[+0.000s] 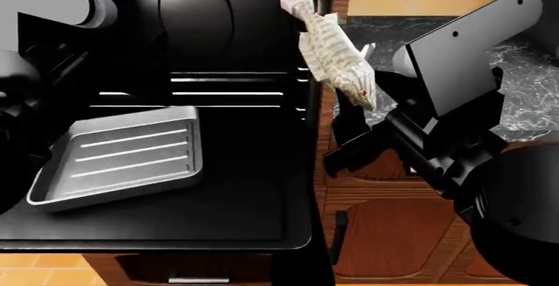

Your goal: Place the fish on the rack of the oven.

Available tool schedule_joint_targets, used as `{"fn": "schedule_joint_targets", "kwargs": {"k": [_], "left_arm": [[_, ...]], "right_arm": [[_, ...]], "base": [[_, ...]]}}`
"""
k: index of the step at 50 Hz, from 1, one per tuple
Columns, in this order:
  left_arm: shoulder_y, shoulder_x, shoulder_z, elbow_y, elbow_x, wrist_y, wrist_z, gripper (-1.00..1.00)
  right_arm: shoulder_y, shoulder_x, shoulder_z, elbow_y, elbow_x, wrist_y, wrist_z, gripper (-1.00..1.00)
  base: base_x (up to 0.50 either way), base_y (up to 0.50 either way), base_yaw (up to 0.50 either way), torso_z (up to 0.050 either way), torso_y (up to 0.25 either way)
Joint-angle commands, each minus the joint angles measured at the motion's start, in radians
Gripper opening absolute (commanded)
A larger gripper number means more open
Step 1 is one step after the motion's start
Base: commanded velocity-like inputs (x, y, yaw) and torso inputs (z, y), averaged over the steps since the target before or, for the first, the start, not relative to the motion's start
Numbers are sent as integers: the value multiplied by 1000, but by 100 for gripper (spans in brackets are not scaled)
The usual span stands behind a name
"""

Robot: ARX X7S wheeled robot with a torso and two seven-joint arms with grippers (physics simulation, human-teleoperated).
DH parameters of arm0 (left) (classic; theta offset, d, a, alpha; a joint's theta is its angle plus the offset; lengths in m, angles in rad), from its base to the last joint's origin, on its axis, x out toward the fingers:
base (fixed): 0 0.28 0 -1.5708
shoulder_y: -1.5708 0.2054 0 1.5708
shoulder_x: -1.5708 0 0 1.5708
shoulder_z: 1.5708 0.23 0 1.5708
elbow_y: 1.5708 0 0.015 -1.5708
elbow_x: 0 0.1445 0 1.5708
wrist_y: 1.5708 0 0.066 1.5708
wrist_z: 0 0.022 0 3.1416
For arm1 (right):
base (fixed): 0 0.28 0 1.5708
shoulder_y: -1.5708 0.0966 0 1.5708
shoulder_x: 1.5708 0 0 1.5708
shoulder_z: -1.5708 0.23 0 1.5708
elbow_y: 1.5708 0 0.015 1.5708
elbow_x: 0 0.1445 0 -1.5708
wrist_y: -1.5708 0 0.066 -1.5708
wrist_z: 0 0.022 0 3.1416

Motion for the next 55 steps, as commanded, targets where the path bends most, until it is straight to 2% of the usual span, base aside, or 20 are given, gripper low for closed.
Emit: {"fn": "schedule_joint_targets", "kwargs": {"k": [1, 55], "left_arm": [[-4, 3, 11, -2, 10, 8, 8, 100], [-6, -5, 32, -11, 13, 33, 16, 100]], "right_arm": [[0, 9, 4, -7, -12, 0, -2, -100], [11, 25, -25, -1, -15, -9, -11, -100]], "base": [[0, 391, 0, 0, 0], [0, 337, 0, 0, 0]]}}
